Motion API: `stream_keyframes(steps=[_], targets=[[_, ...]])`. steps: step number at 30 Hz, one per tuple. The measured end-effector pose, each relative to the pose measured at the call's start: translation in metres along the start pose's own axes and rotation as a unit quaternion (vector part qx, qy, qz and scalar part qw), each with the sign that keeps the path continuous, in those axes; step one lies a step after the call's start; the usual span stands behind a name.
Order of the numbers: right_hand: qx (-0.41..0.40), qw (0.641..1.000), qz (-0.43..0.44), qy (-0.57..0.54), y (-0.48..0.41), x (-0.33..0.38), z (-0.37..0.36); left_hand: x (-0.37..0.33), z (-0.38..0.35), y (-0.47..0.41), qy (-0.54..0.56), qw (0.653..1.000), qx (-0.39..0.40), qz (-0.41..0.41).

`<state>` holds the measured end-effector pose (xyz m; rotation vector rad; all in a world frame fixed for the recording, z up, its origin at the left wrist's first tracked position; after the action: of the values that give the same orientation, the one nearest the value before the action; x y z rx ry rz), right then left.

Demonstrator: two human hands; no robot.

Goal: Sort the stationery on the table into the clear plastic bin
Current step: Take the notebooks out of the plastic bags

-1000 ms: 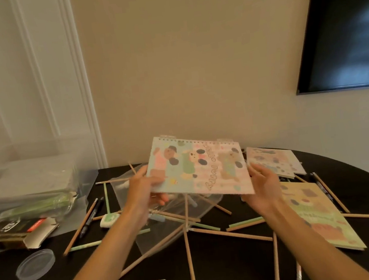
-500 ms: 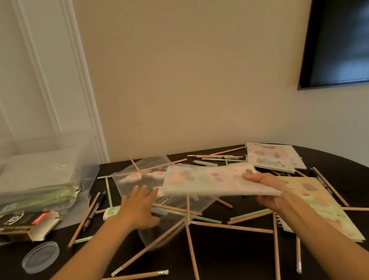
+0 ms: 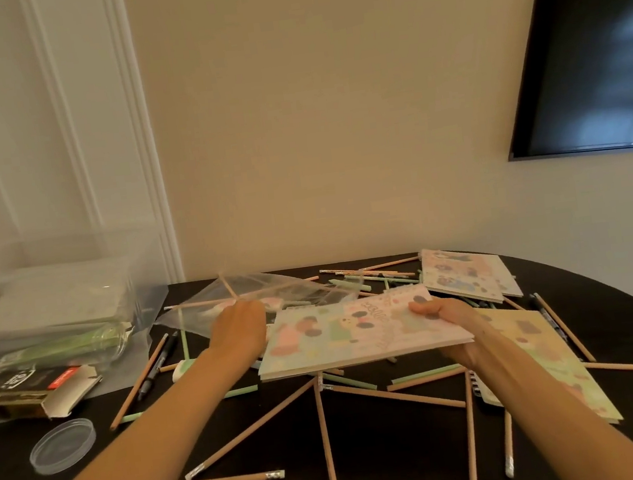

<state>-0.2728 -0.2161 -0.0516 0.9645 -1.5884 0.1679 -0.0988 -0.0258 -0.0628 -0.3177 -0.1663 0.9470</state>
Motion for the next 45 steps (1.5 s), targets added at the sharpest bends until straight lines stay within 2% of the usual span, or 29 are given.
stream_keyframes(steps=[2,8,12,20,25,29,34,37,41,45], targets=[[-0.008,1.0,0.005,-0.008,0.003,0.003,0.0,-0.002,0.001,-0.002,-0.011,1.0,0.0,-0.005],[-0.065,0.996,0.062,-0.006,0.007,0.006,-0.003,-0.006,0.005,0.003,-0.018,0.996,-0.001,-0.091],[-0.116,0.983,0.13,0.054,0.008,0.001,-0.017,-0.021,0.009,0.01,-0.026,0.993,0.013,-0.117],[-0.112,0.954,0.236,0.146,0.01,-0.02,-0.062,-0.063,0.023,0.014,0.015,0.989,-0.037,-0.142],[-0.107,0.963,0.184,0.164,0.003,-0.012,-0.059,-0.067,0.02,0.018,0.05,0.987,-0.05,-0.147],[-0.105,0.978,0.147,0.107,-0.001,-0.017,-0.052,-0.067,0.02,0.019,0.076,0.986,-0.052,-0.137],[-0.154,0.979,0.125,0.045,-0.003,-0.028,-0.05,-0.072,0.028,0.016,0.044,0.984,-0.019,-0.171],[-0.112,0.991,0.073,0.026,0.0,-0.028,-0.051,-0.068,0.029,0.016,0.037,0.984,0.002,-0.173],[0.01,0.998,-0.001,0.068,0.016,-0.019,-0.048,-0.057,0.02,0.017,0.05,0.987,0.057,-0.144],[0.002,0.99,0.064,0.128,0.011,-0.019,-0.043,-0.054,0.012,0.02,0.097,0.986,0.091,-0.104]])
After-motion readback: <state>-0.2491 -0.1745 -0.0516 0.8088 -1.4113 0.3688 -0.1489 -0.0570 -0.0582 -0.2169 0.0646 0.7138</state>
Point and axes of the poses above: each hand's wrist, its own y-axis away from the middle knuckle, its own z-axis out of the back of the hand, x = y × z, the point moved 1 cm from there along -y, towards the middle knuckle, and after that the axes turned 5 degrees about -x, right-handed, at the moved point
